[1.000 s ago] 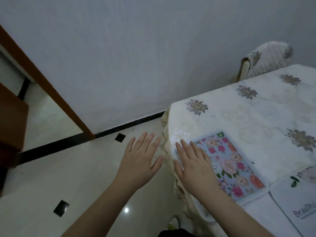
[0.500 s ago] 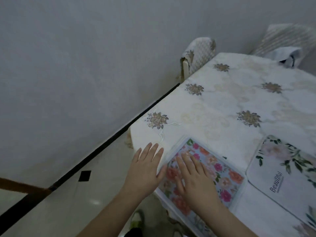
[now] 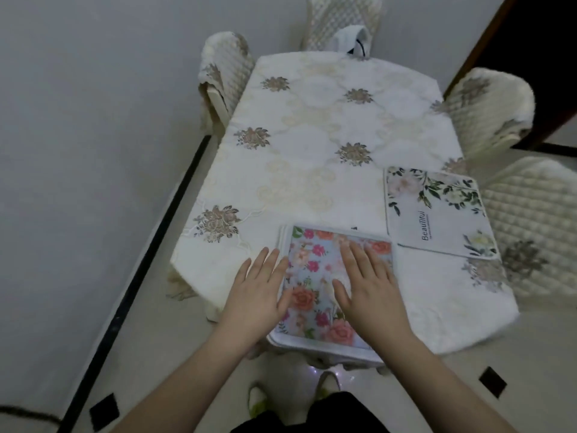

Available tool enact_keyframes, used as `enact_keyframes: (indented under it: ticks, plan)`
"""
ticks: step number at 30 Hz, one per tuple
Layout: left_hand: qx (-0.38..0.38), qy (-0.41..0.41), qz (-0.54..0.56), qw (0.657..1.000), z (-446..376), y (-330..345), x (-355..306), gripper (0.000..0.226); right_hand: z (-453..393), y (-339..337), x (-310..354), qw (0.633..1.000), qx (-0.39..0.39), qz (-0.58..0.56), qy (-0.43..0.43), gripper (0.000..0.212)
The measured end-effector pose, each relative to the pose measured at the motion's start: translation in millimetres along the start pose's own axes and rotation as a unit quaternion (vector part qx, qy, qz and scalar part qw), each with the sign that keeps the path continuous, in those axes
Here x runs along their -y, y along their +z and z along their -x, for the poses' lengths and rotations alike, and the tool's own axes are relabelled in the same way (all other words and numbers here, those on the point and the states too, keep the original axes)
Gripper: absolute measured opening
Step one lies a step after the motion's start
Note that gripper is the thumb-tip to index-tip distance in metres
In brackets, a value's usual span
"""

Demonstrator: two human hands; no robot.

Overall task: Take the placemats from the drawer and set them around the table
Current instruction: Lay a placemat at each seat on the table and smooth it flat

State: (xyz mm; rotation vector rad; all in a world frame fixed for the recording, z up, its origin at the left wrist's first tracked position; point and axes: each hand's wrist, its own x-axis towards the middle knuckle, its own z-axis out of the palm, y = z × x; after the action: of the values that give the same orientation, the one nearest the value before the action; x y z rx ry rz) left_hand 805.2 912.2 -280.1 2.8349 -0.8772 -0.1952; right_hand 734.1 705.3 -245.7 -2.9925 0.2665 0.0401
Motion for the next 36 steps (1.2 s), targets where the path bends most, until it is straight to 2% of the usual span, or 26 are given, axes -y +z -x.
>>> enact_keyframes:
  ticks: [4, 6, 11, 15, 19, 22, 25, 36]
  plan:
    - [0.032, 0.036, 0.003, 0.999, -13, 14, -3, 0.075, 24, 10, -14, 0.999, 0.0, 0.001, 0.048, 0.063]
    - [0.029, 0.048, 0.003, 0.998, -17, 21, -6, 0.07, 31, 19, -26, 0.997, -0.017, -0.005, 0.071, 0.064]
    - [0.025, 0.068, 0.011, 0.997, -26, 48, -7, 0.06, 40, 47, -48, 0.993, 0.0, -0.04, 0.116, 0.064]
    - [0.051, 0.049, 0.003, 0.998, -33, 60, -7, 0.067, 37, 72, -62, 0.988, 0.059, -0.056, 0.129, 0.063]
    - [0.072, 0.019, 0.008, 0.997, -29, 71, -6, 0.068, 32, 92, -80, 0.987, 0.091, -0.039, 0.129, 0.072]
    - [0.091, 0.003, 0.013, 0.996, -22, 85, -6, 0.069, 31, 103, -96, 0.978, 0.132, -0.021, 0.158, 0.082]
    - [0.096, -0.008, 0.026, 0.995, -17, 96, -9, 0.072, 34, 108, -103, 0.963, 0.166, -0.059, 0.206, 0.09]
    - [0.115, -0.086, 0.041, 0.989, -13, 105, -2, 0.081, 35, 111, -104, 0.968, 0.142, -0.062, 0.197, 0.088]
